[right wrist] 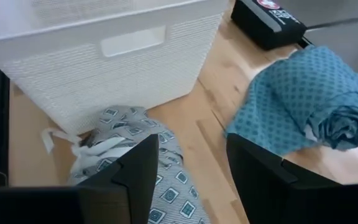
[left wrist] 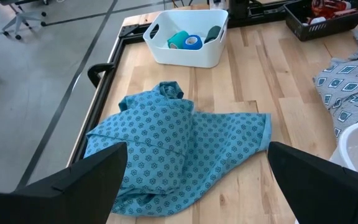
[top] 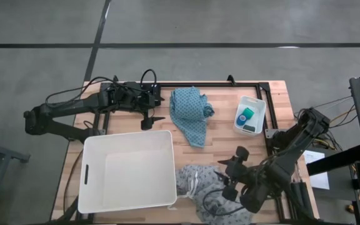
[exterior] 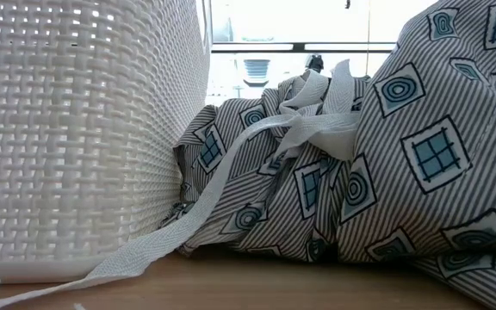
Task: Pick & Place Medicine items
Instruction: Put the gray patient gown into the big white bin
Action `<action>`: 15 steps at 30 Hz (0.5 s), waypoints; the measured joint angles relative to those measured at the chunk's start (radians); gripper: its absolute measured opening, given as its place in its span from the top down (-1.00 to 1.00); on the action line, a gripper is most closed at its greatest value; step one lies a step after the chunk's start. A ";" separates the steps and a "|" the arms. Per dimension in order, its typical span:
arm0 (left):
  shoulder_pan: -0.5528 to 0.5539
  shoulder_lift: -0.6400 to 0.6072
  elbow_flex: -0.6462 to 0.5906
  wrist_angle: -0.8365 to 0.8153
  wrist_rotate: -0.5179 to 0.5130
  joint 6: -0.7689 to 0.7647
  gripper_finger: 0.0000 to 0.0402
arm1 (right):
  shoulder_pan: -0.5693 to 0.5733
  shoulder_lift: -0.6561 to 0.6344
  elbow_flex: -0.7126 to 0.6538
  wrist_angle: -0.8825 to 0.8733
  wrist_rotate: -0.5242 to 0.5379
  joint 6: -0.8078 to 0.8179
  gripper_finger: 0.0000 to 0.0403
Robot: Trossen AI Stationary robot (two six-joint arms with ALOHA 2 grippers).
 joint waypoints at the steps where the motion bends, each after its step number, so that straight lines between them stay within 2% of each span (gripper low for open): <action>1: 0.000 0.000 0.000 0.000 0.000 0.000 -0.96 | 0.000 0.004 0.000 0.003 0.001 -0.009 0.09; 9: 0.000 0.000 0.000 0.000 0.000 0.000 -0.96 | -0.017 0.008 -0.023 0.143 -0.085 -0.128 0.08; 15: 0.000 0.000 0.000 0.000 0.000 0.000 -0.96 | -0.040 0.016 -0.056 0.242 -0.188 -0.127 0.01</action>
